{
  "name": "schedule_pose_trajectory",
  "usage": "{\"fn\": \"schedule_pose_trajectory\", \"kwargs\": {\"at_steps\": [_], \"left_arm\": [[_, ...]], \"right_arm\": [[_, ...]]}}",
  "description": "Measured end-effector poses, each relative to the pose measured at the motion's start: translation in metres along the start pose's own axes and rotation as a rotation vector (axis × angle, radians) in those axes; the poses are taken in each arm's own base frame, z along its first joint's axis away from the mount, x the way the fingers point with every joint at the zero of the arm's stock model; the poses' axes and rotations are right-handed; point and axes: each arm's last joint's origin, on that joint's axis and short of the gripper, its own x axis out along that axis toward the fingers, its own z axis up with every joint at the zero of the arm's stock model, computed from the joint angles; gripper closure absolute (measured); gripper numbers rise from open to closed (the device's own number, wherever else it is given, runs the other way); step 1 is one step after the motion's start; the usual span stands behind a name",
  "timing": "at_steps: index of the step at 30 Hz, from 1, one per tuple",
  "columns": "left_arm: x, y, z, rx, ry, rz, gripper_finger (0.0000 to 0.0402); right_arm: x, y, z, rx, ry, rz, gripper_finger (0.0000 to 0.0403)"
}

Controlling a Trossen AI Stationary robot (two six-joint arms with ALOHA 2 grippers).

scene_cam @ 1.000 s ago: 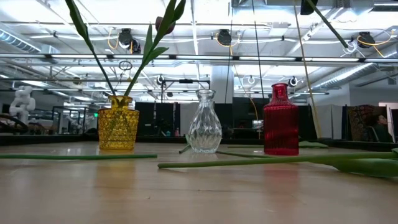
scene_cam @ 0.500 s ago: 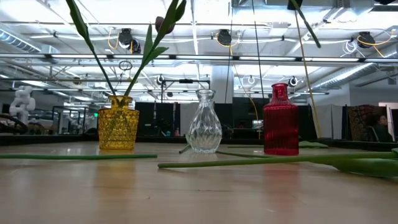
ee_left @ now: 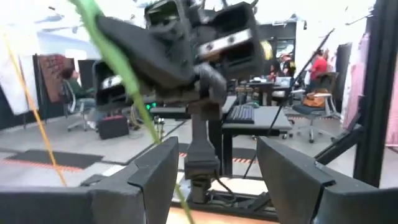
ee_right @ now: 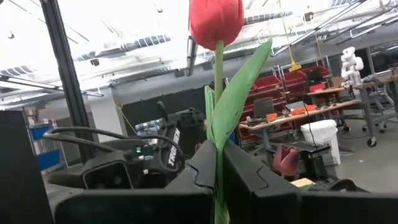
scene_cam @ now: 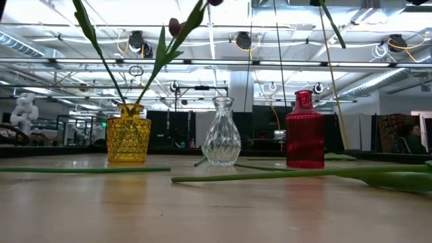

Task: Sort flowers into vase by color
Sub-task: Put the top pink tulip into the transparent vase

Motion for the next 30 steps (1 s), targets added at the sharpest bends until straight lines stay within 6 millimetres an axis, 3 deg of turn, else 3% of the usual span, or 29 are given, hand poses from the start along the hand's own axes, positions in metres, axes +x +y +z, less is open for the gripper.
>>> {"fn": "schedule_pose_trajectory", "kwargs": {"at_steps": [7, 15, 22, 30], "left_arm": [[0.011, 0.017, -0.005, -0.016, 0.012, 0.030, 0.0178], [0.007, 0.012, -0.005, 0.036, 0.032, 0.055, 0.0178], [-0.008, -0.014, 0.040, 0.173, 0.022, -0.005, 0.0178], [-0.025, -0.033, 0.064, 0.264, 0.220, -0.011, 0.0178]], "right_arm": [[0.006, 0.002, -0.010, -0.003, 0.014, 0.031, 0.0396], [0.009, 0.012, -0.016, 0.017, -0.039, 0.115, 0.0396], [0.004, 0.019, -0.013, -0.012, -0.051, 0.146, 0.0396], [0.004, 0.020, -0.008, 0.016, -0.114, 0.150, 0.0396]]}}
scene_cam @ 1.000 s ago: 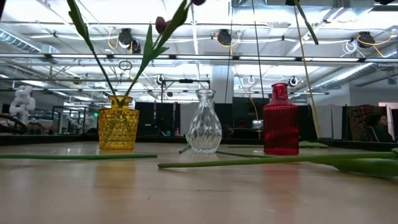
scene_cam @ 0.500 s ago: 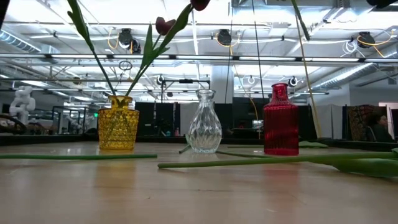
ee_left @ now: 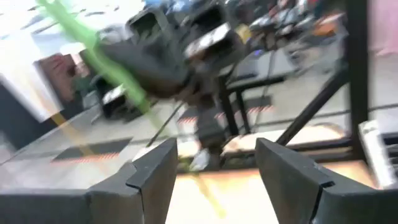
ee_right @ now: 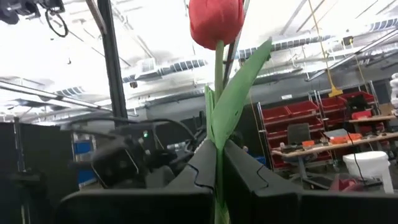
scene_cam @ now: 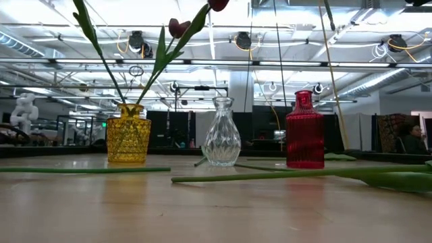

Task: Sort flowers into vase by color
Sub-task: Put the top pink tulip into the transparent vase

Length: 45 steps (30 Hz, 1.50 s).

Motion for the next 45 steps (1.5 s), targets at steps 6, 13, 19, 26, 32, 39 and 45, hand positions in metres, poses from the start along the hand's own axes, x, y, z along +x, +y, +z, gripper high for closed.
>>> {"fn": "schedule_pose_trajectory", "kwargs": {"at_steps": [6, 13, 19, 26, 32, 39, 45], "left_arm": [[0.001, 0.001, -0.002, -0.080, 0.015, 0.028, 0.0178], [0.002, 0.003, -0.001, -0.099, 0.013, 0.054, 0.0178], [0.001, 0.002, -0.002, -0.095, 0.018, 0.061, 0.0178], [0.000, 0.002, -0.002, -0.062, 0.027, 0.091, 0.0192], [0.001, 0.003, -0.002, -0.058, 0.025, 0.084, 0.0261], [0.001, 0.002, -0.002, -0.030, 0.019, 0.060, 0.0366], [-0.001, 0.000, -0.001, -0.013, 0.018, 0.052, 0.0385]], "right_arm": [[0.007, 0.002, -0.008, 0.033, -0.090, 0.007, 0.0396], [0.041, 0.016, -0.021, -0.001, -0.078, 0.069, 0.0396], [0.066, 0.027, -0.036, -0.069, 0.017, 0.108, 0.0396], [0.071, 0.034, -0.040, -0.109, 0.038, 0.116, 0.0396], [0.069, 0.037, -0.038, -0.126, 0.043, 0.123, 0.0396], [0.069, 0.037, -0.040, -0.131, 0.061, 0.125, 0.0388], [0.068, 0.038, -0.040, -0.116, 0.064, 0.130, 0.0354]]}}
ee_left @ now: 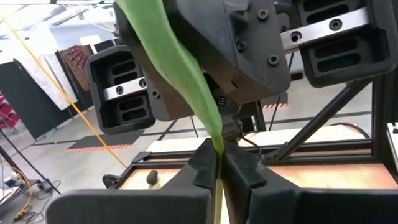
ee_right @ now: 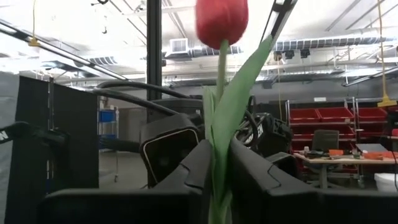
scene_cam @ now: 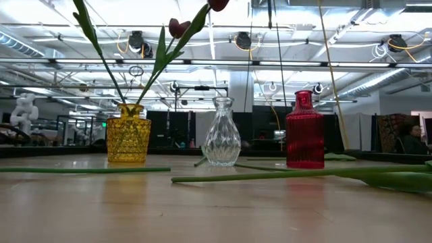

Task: Sort flowers into vase by color
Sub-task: Put the top pink tulip into the transparent vase

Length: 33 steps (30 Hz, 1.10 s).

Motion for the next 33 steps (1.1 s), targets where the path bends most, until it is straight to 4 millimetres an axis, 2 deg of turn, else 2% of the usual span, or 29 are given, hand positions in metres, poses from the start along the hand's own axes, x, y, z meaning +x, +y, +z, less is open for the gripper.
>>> {"fn": "schedule_pose_trajectory", "kwargs": {"at_steps": [7, 16, 20, 25, 28, 33], "left_arm": [[-0.011, 0.002, 0.005, 0.032, 0.028, -0.020, 0.0392], [-0.026, 0.009, 0.012, -0.036, 0.080, -0.063, 0.0393], [-0.025, 0.008, 0.010, -0.043, 0.084, -0.103, 0.0393], [-0.012, 0.011, 0.001, -0.081, 0.106, -0.172, 0.0393], [-0.008, 0.015, 0.001, -0.124, 0.108, -0.213, 0.0393], [-0.006, 0.015, -0.004, -0.121, 0.142, -0.225, 0.0393]], "right_arm": [[-0.002, 0.000, 0.001, -0.004, 0.064, -0.020, 0.0304], [-0.025, 0.001, 0.025, -0.032, 0.296, 0.000, 0.0217], [-0.032, 0.002, 0.032, -0.034, 0.343, 0.023, 0.0181], [-0.032, 0.004, 0.023, -0.048, 0.390, 0.028, 0.0148], [-0.031, 0.005, 0.016, -0.054, 0.416, 0.037, 0.0135], [-0.029, 0.005, 0.017, -0.042, 0.388, 0.034, 0.0129]]}}
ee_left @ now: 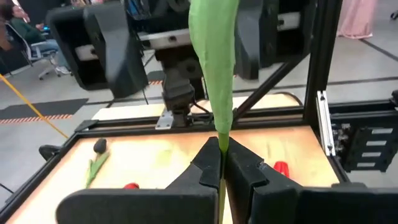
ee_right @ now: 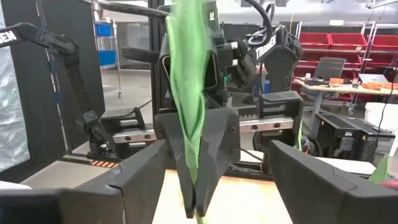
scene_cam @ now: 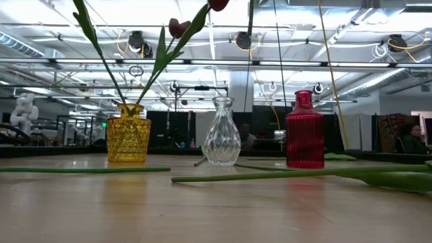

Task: Sort flowers into vase by color
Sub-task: Put the top pink tulip into the transparent vase

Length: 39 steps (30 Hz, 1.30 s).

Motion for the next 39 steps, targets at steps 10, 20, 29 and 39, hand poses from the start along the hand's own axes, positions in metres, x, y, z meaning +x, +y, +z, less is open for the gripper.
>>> {"fn": "schedule_pose_trajectory", "kwargs": {"at_steps": [10, 20, 29, 39], "left_arm": [[0.004, 0.006, 0.000, -0.001, 0.007, 0.019, 0.0392], [0.004, 0.007, -0.002, 0.008, 0.021, 0.021, 0.0392], [0.006, 0.011, -0.003, 0.008, 0.027, 0.034, 0.0392], [0.006, 0.011, -0.003, -0.013, 0.029, 0.058, 0.0389]], "right_arm": [[0.005, -0.005, -0.005, 0.024, 0.014, -0.022, 0.0129], [0.009, -0.007, -0.007, 0.020, 0.007, -0.031, 0.0142], [0.021, -0.016, -0.017, 0.032, 0.001, -0.020, 0.0194], [0.020, -0.018, -0.014, 0.080, -0.003, 0.002, 0.0351]]}}
